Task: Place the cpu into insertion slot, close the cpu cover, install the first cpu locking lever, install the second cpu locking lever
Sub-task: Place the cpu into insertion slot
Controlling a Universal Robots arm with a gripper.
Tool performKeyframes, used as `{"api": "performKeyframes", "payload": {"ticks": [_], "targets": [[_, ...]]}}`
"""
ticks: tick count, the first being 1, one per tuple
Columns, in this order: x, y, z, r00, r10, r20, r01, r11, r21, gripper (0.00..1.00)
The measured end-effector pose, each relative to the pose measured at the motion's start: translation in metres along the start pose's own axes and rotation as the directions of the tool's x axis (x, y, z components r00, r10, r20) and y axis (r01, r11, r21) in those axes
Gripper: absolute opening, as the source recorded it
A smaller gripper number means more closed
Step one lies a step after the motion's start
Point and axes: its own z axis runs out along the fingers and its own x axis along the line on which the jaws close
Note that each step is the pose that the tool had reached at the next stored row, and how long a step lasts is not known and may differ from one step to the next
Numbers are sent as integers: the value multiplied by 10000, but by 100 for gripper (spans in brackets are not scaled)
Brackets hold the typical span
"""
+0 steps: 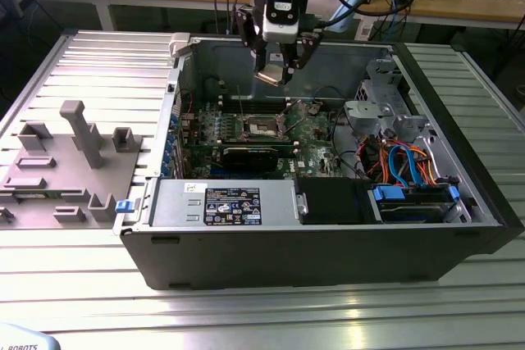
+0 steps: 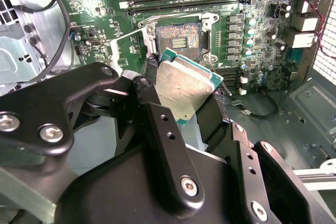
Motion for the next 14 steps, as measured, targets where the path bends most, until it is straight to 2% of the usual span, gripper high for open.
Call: {"api": "performKeyframes", "payload": {"ticks": [14], "targets": [[0, 0, 0, 9998, 211, 10, -211, 9998, -4, 54]]}}
